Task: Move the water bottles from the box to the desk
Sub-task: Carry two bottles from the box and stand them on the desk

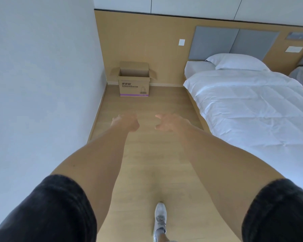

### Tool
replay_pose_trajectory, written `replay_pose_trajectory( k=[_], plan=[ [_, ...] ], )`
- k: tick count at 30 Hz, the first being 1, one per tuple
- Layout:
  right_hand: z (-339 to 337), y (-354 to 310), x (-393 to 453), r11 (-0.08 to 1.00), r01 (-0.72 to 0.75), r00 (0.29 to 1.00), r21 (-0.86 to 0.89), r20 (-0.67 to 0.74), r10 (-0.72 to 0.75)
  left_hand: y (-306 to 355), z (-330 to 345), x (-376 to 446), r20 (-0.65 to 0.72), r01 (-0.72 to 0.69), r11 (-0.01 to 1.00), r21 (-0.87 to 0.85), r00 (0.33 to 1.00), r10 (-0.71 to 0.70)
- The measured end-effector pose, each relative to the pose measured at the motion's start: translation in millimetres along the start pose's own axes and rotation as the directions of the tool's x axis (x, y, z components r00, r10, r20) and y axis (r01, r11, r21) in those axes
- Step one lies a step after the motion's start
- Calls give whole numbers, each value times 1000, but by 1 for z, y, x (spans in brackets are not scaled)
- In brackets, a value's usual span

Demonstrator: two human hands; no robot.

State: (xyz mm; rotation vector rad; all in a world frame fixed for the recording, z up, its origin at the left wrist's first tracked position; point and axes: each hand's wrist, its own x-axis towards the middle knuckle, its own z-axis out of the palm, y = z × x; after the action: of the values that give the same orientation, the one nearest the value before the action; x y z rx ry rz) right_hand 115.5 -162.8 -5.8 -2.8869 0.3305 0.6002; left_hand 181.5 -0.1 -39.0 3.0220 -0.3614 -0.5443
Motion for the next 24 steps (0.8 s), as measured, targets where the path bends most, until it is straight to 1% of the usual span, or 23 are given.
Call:
replay_pose_trajectory(
  k=[8,13,18,24],
  plan=[
    [-24,28,120,998,58,997,14,49,-59,28,-12,112,35,58,998,8,998,-58],
    [-49,59,173,999,54,996,-2,65,-54,61,-24,173,56,43,999,9,997,-43],
    [-61,79,217,999,46,996,20,77,-47,82,-30,217,51,23,999,43,998,-25],
    [-78,83,252,997,56,994,48,92,-60,85,-44,262,49,6,997,71,999,-10]
  ],
)
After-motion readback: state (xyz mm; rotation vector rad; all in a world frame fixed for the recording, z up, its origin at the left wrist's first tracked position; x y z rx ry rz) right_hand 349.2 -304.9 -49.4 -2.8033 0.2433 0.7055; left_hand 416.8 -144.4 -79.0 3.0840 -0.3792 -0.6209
